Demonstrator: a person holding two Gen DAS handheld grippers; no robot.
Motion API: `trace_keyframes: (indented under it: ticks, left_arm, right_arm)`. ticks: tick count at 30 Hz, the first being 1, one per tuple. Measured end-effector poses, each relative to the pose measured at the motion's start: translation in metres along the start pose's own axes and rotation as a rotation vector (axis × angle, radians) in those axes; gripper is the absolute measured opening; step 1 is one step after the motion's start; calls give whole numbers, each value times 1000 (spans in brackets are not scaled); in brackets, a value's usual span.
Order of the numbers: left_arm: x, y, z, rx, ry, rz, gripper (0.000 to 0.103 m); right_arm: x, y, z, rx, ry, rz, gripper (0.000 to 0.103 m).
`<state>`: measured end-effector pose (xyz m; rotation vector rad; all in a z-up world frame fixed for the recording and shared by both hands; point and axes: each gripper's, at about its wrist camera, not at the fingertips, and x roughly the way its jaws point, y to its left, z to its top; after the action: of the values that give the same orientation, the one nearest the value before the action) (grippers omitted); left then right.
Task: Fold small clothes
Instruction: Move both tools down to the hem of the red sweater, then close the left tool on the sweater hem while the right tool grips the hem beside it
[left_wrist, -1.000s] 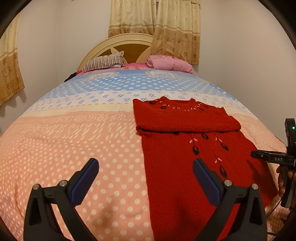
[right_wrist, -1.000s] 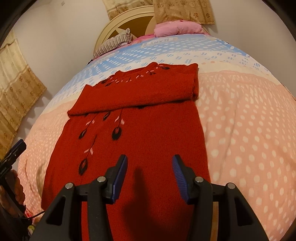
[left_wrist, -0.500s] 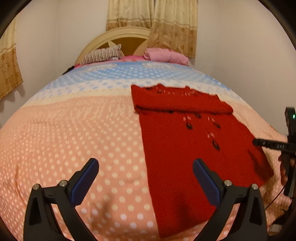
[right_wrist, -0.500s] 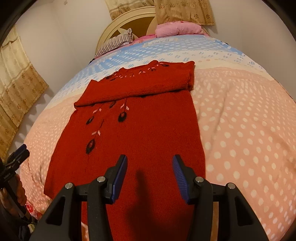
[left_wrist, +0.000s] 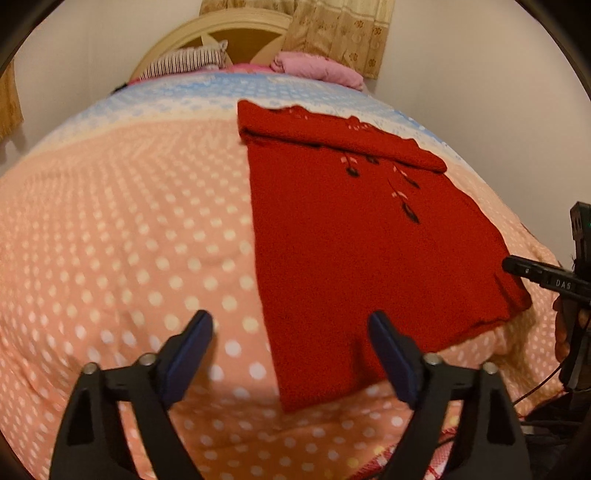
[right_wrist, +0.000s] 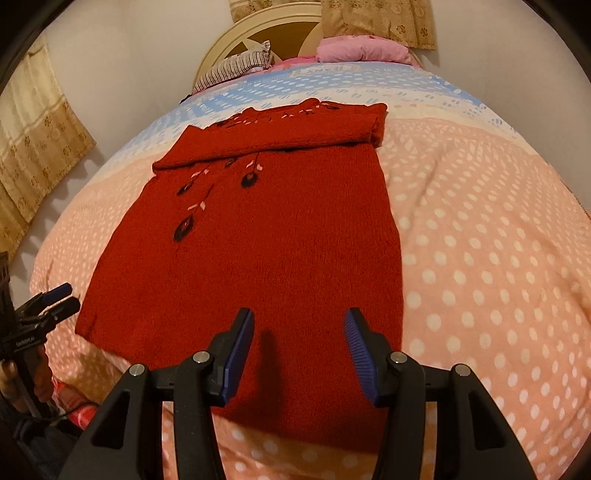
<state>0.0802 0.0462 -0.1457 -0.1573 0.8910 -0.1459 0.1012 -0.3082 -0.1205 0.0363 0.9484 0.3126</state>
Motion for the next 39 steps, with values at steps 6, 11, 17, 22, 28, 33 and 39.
trace_keyframes:
  ticks: [6,11,17,22,28,33,39]
  left_arm:
    - [6,-1,-7,-36,35,-25,68]
    - [4,-5,-11,-46,41,-42,64]
    - [4,-15,-17,-16,47,-19,51]
    - [4,-9,-15,-42,54,-36,11]
    - [-5,-7,-12,-47,34,-61,9]
    - [-16,0,-9,-59,4,-82,8]
    - [-4,-2,-13,-66,31,-72,8]
  right_arm:
    - [-7,-5,-11,-5,-6,-9,53]
    - [-9,-13,-17,15,-5,-14,53]
    - [-14,-19,-24,23,-13,-14,53]
    - [-22,-28,-27,46,-37,-26,53]
    - [-24,-38,-32,63,-32,-42,53]
    - [-21,-36,-41,60,-1,31,53]
    - [-20,-44,-48,105,-1,80,29]
